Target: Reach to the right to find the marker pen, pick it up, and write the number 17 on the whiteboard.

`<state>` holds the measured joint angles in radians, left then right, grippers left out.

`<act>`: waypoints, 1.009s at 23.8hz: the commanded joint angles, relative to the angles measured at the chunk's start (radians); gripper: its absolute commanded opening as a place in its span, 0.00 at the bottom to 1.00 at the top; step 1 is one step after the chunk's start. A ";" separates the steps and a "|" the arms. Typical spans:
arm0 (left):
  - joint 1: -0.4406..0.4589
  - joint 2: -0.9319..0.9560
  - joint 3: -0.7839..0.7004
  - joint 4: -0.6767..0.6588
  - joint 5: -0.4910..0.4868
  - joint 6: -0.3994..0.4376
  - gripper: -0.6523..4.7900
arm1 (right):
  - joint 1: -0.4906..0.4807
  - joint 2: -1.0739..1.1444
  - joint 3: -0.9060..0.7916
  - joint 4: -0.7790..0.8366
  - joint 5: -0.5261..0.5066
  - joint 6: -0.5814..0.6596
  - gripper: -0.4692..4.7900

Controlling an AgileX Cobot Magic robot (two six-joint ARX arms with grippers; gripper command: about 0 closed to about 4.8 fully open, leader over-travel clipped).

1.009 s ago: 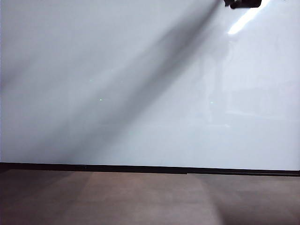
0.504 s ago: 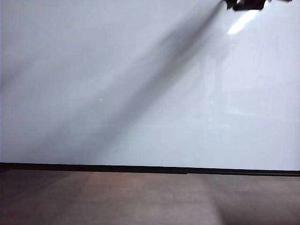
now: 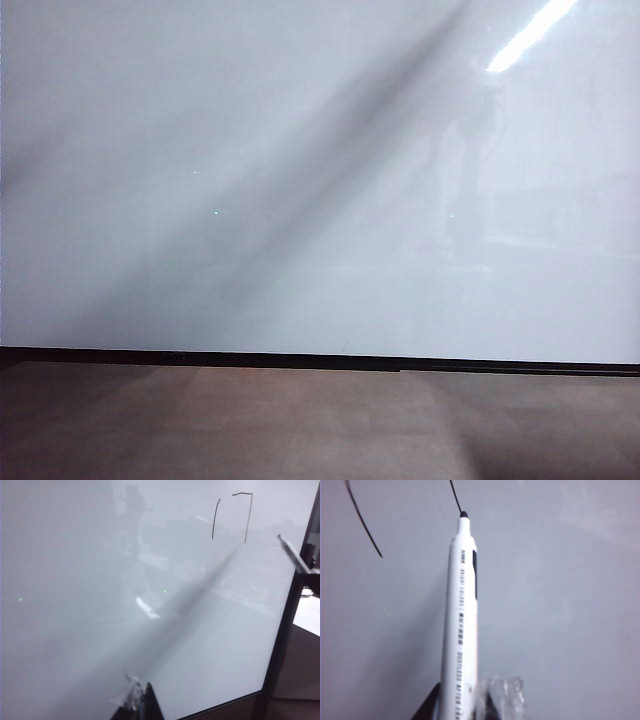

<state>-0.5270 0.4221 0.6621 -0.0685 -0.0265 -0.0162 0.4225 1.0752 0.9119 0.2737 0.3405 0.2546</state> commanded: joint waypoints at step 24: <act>0.486 -0.346 -0.415 0.013 0.004 0.004 0.11 | 0.012 -0.167 -0.040 -0.232 -0.231 -0.037 0.07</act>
<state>-0.0410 0.1059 0.2680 -0.0654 -0.0269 -0.0162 0.4313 0.9131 0.8738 0.0299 0.1371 0.2127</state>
